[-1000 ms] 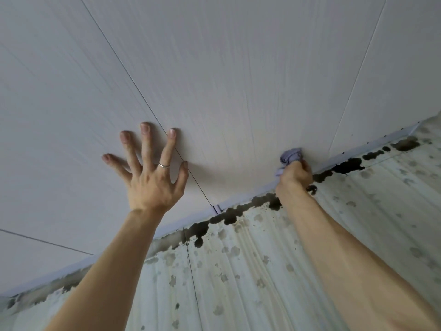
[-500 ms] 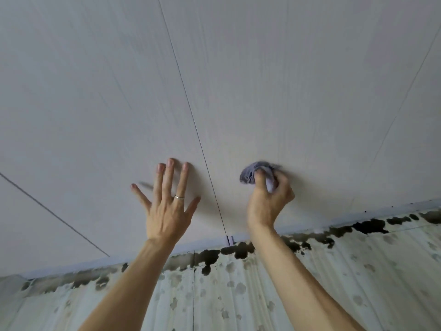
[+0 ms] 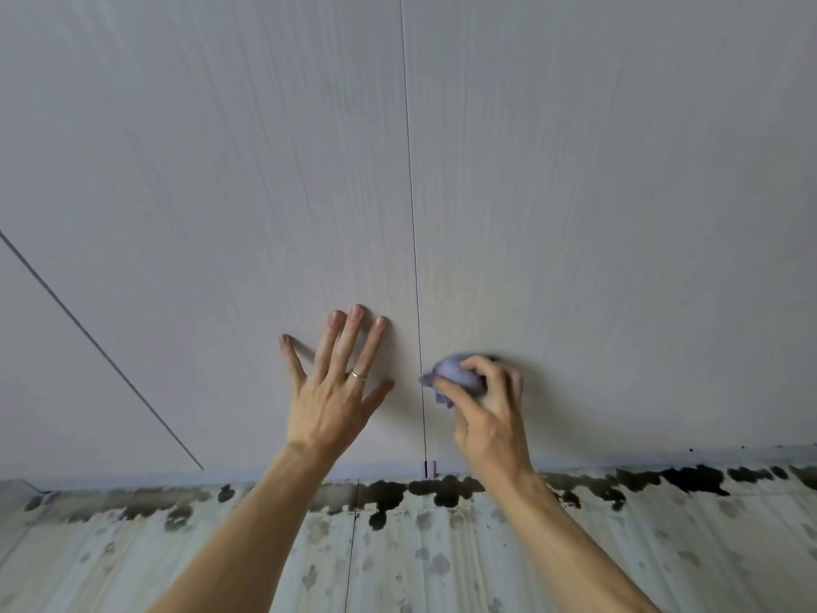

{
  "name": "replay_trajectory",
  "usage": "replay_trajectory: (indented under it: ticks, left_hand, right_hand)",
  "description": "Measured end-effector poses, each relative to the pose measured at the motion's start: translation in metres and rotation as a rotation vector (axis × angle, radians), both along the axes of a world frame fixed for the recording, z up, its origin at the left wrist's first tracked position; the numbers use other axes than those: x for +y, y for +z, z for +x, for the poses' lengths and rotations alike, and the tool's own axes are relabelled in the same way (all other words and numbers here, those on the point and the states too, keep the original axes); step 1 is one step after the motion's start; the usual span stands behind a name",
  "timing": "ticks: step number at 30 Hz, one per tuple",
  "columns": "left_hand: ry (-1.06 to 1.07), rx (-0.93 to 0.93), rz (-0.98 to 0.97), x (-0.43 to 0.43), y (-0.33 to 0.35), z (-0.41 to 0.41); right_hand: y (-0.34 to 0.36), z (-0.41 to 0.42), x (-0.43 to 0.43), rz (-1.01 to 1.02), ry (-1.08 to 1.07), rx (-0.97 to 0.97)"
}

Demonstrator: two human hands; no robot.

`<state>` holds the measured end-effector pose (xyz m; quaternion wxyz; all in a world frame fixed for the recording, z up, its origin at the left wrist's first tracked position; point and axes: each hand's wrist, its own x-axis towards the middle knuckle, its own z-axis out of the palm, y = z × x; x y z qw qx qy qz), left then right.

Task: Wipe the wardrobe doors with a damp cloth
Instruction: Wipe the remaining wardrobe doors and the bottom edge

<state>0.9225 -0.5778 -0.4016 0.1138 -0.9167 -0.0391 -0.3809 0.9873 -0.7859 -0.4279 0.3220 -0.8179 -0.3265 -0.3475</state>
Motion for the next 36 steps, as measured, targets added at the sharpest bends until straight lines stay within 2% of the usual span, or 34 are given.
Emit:
replay_trajectory:
  ticks: [3,6,8,10,13,16,19,22,25,28,30,33,34,36]
  left_hand:
    - [-0.015,0.009,-0.005,0.001,0.001,-0.001]
    - [-0.017,0.011,0.004,0.004,0.004,-0.001]
    - [-0.011,0.006,0.003,0.004,0.003,-0.002]
    - [-0.016,0.002,0.005,0.004,0.002,-0.004]
    - [-0.032,-0.03,0.025,0.005,0.001,-0.005]
    - [-0.029,-0.059,0.01,0.011,0.001,-0.012]
    - [0.051,-0.061,-0.113,0.022,0.004,-0.021]
    - [0.088,-0.012,-0.148,0.033,0.002,-0.029]
    - [0.09,0.011,-0.137,0.036,-0.001,-0.033]
    - [0.092,0.004,-0.147,0.035,-0.002,-0.032]
    - [0.098,0.003,-0.149,0.031,-0.004,-0.032]
    - [0.093,0.022,-0.141,0.024,-0.008,-0.032]
    - [0.076,0.041,-0.122,0.022,-0.009,-0.031]
    - [0.025,0.085,-0.072,0.017,-0.013,-0.029]
  right_hand:
    - [0.034,-0.001,0.004,0.152,-0.038,-0.024]
    - [0.109,0.01,0.02,0.413,-0.071,-0.163]
    - [0.14,0.019,0.03,0.466,-0.07,-0.233]
    - [0.135,0.019,0.036,0.393,-0.05,-0.288]
    - [0.079,0.014,0.034,0.12,0.026,-0.332]
    - [0.038,0.008,0.02,-0.069,0.069,-0.21]
    - [0.067,0.002,0.025,-0.001,0.051,-0.147]
    - [0.14,-0.003,0.055,0.215,0.024,-0.206]
    - [0.175,0.001,0.078,0.3,0.037,-0.309]
    - [0.129,0.007,0.068,0.18,0.097,-0.402]
    - [0.074,0.011,0.049,-0.005,0.133,-0.387]
    - [-0.005,0.008,0.016,-0.219,0.101,-0.206]
    - [-0.024,0.005,0.005,-0.229,0.065,-0.094]
    - [-0.051,0.001,-0.016,-0.103,-0.065,0.12]
